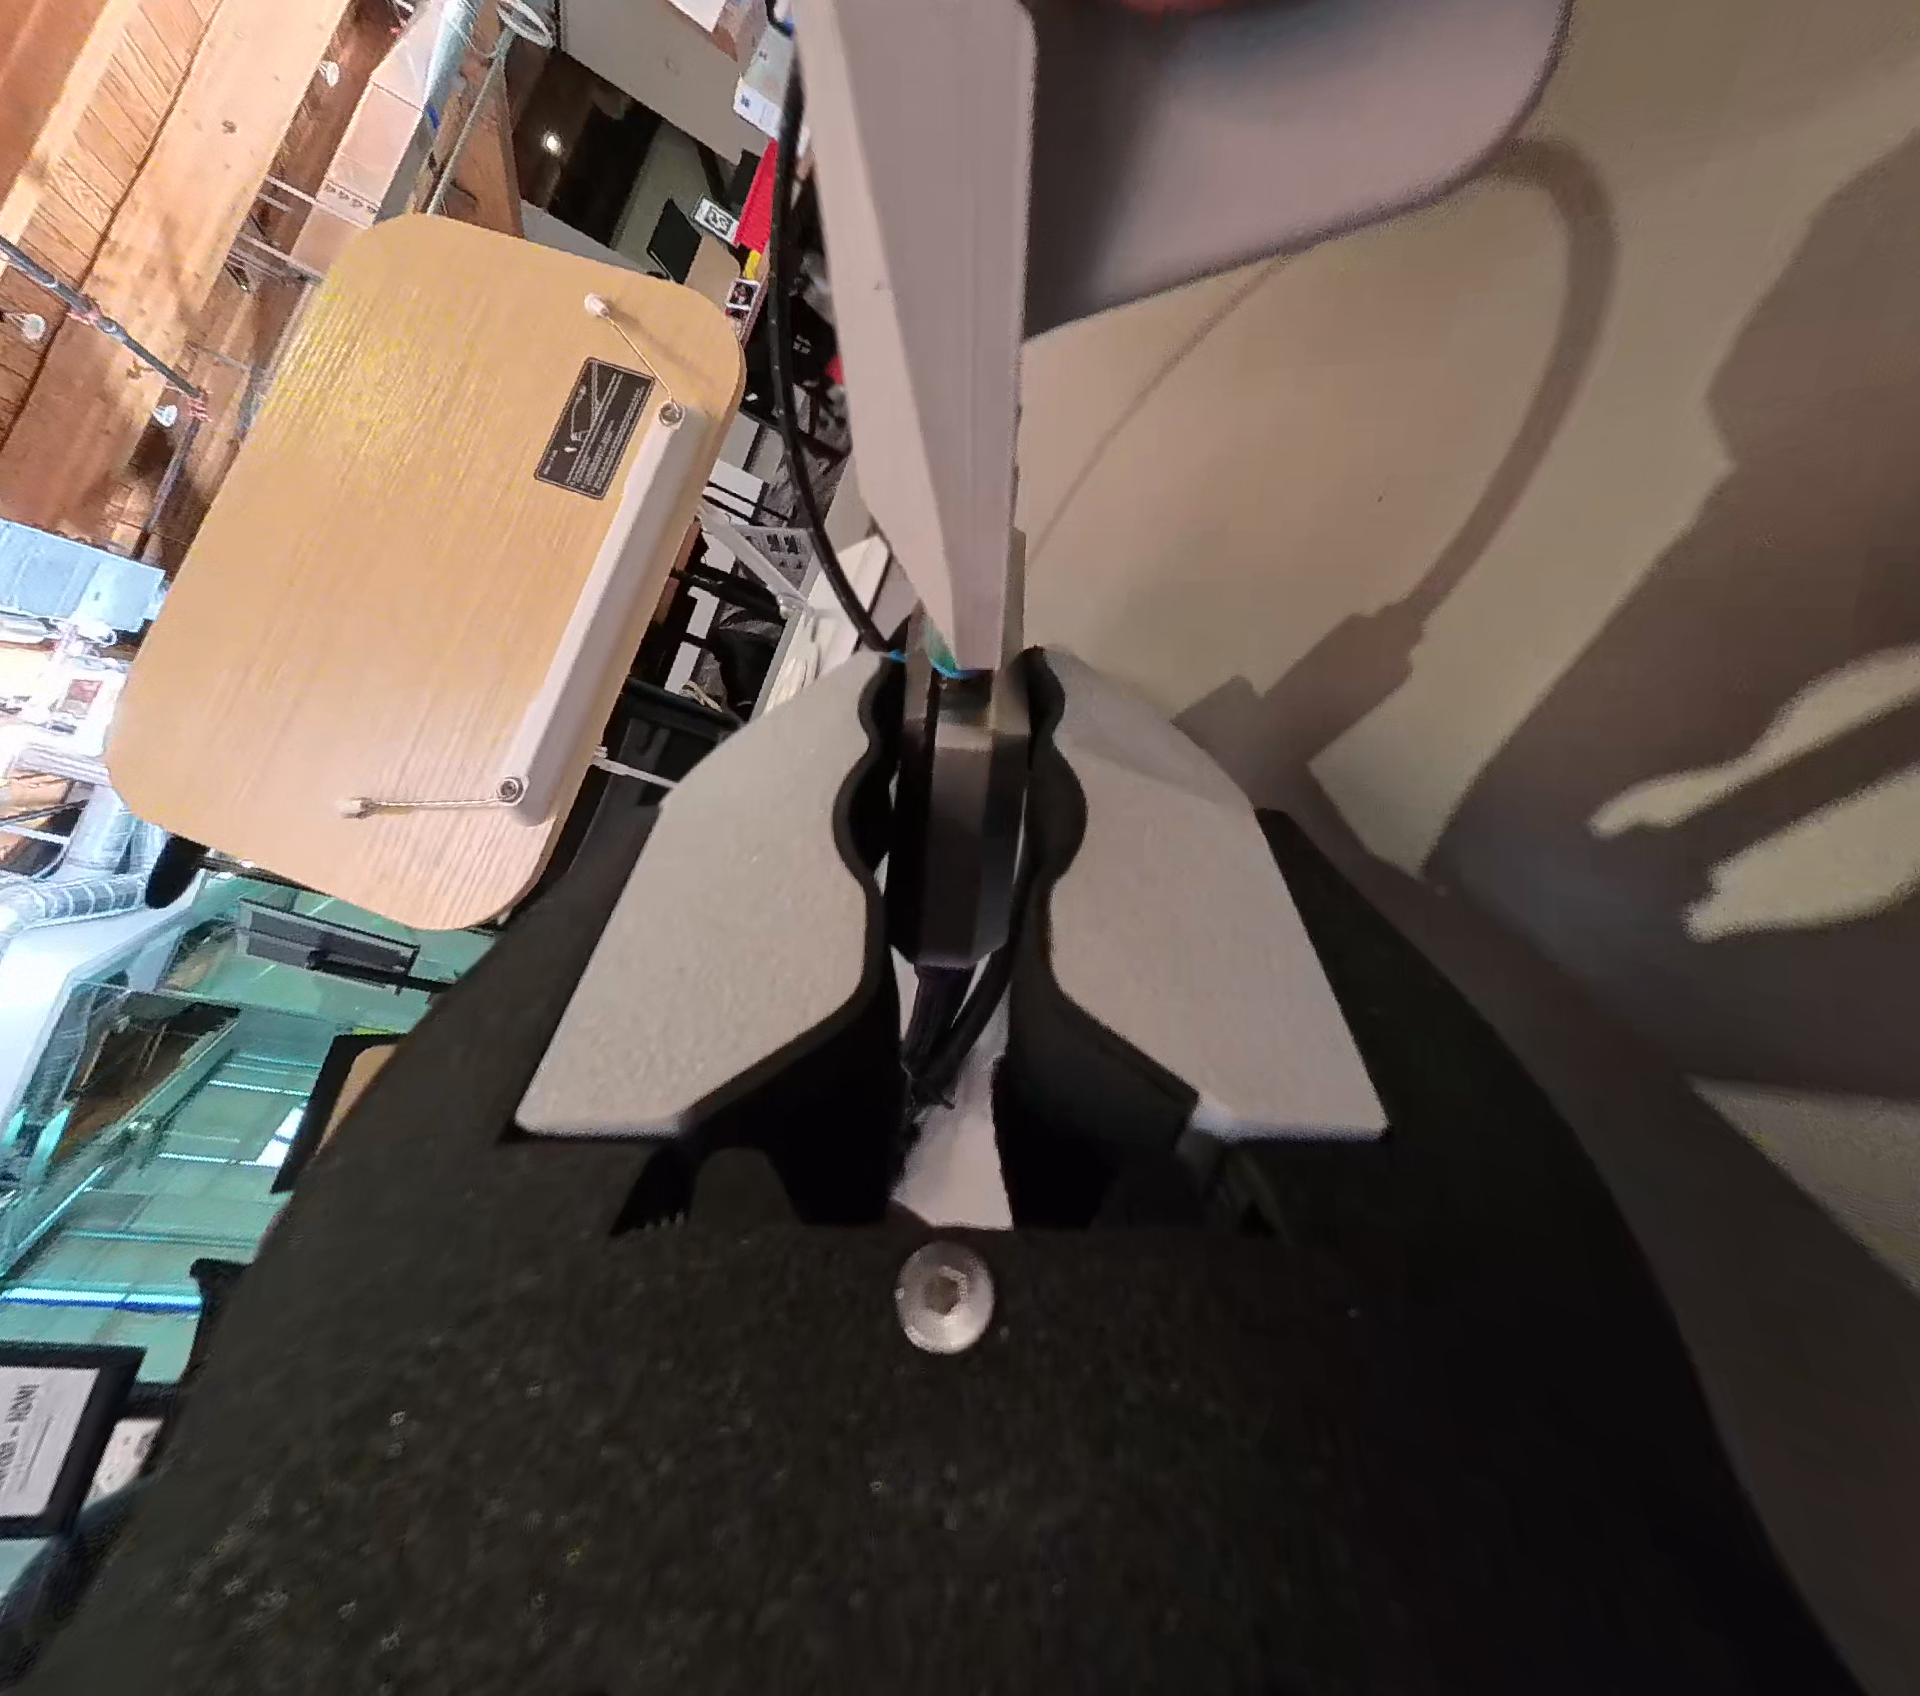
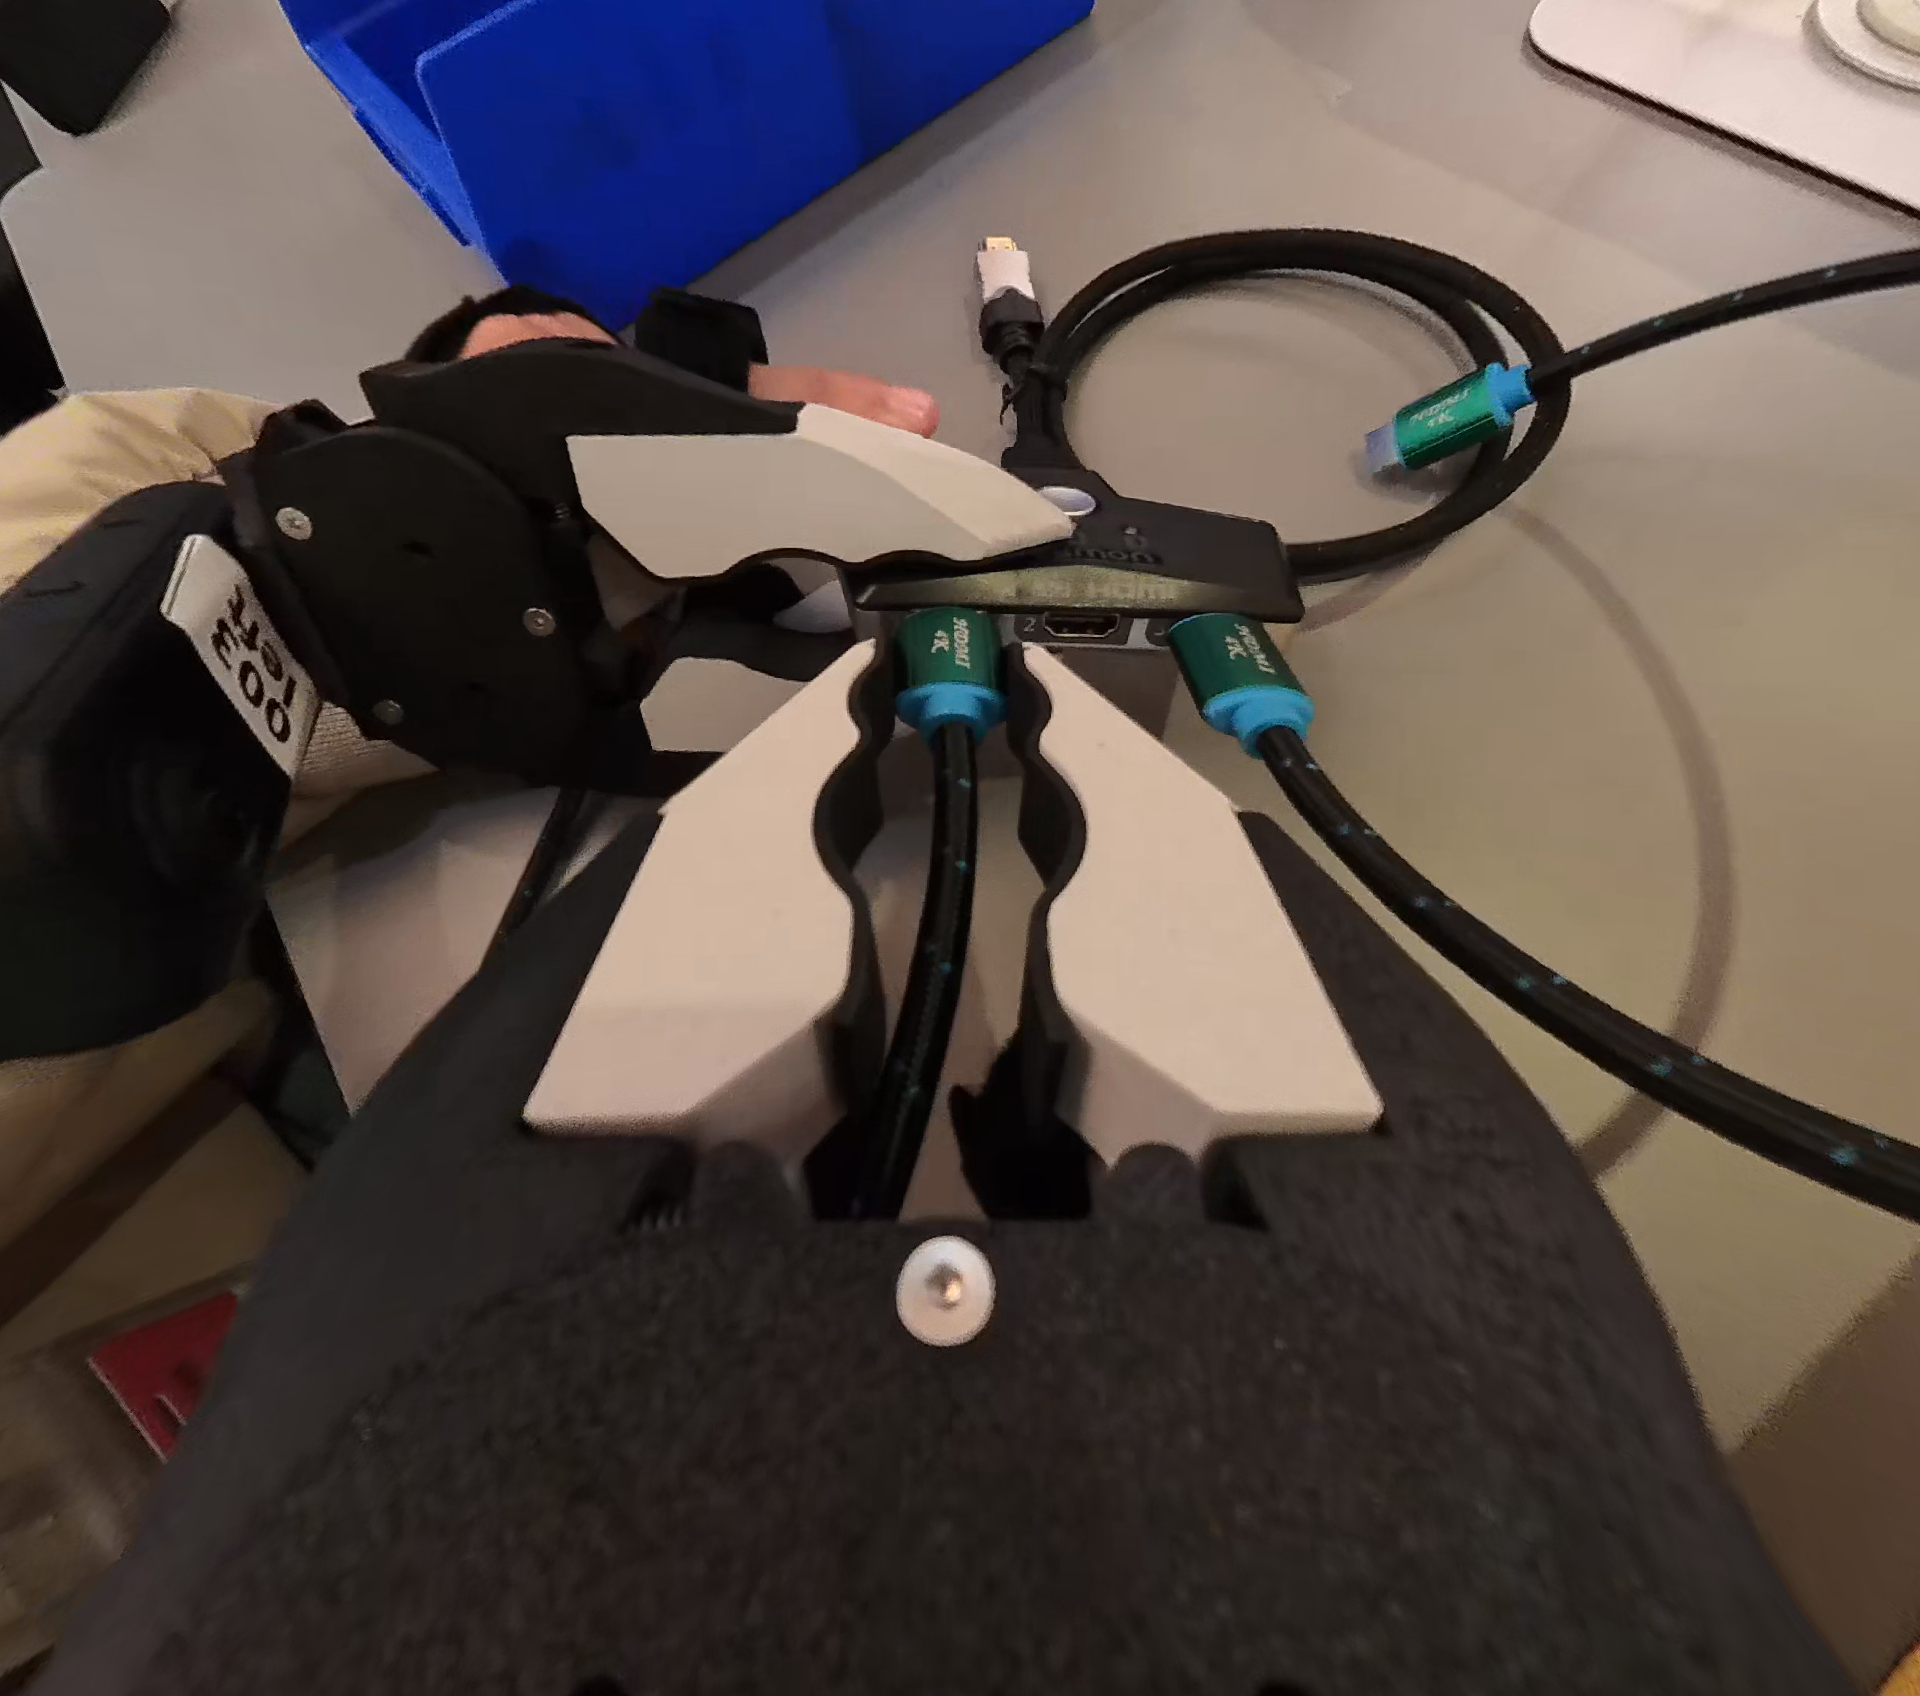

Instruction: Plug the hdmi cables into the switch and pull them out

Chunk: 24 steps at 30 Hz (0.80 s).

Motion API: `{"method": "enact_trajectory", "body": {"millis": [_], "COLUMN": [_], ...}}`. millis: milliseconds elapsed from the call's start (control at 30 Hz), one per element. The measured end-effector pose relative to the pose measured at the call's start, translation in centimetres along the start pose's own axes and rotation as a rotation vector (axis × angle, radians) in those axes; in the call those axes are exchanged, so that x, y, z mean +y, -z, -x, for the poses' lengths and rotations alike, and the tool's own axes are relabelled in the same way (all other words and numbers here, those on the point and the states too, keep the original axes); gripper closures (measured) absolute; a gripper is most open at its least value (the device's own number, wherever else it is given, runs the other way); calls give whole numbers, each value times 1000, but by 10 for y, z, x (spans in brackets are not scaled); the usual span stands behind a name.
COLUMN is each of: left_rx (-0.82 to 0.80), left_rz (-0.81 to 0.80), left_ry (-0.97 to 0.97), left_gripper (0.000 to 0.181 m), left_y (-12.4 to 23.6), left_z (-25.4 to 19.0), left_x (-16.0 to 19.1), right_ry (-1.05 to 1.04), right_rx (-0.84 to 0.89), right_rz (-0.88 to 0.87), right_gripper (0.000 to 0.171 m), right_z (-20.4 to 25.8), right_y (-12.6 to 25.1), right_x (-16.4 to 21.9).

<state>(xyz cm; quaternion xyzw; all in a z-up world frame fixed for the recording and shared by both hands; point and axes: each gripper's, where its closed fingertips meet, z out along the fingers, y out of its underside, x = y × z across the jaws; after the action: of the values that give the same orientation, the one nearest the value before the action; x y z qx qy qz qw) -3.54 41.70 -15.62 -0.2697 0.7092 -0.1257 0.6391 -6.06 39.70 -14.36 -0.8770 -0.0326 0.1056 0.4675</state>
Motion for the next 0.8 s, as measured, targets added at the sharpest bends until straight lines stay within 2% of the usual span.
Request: {"method": "enact_trajectory", "body": {"millis": [67,100,133,167,300,433,533,667,733,800], "left_rx": [-13,-21,-38,-77,-80,-97,-98,-71,-63,-64], "left_rz": [24,122,170,152,155,162,170,201,195,188], "left_ry": [31,27,88,157,101,229,200,88,71,99], "left_gripper": [158,159,158,159,160,159,159,159,159,159], "left_y": [-6,-12,-13,-11,-14,-12,-12,-16,-16,-15], "left_z": [-2,1,13,29,26,39,37,24,22,24], "left_x": [7,28,45,50,48,58,58,58,55,55], "right_ry": [5,5,-15,-34,14,106,199,378,564,629], "right_rx": [3,27,52,67,65,53,136,149,154,175], "right_rz": [20,5,-41,-76,-140,-155,-220,-335,-360,-275], "right_gripper": [151,152,152,152,151,151,151,152,152,151], "right_z": [-4,-11,-22,-33,-43,-37,-56,-76,-87,-116], "right_y": [3,10,28,48,106,145,191,259,278,278], "right_x": [2,-1,-12,-23,-57,-78,-104,-141,-149,-141]}}
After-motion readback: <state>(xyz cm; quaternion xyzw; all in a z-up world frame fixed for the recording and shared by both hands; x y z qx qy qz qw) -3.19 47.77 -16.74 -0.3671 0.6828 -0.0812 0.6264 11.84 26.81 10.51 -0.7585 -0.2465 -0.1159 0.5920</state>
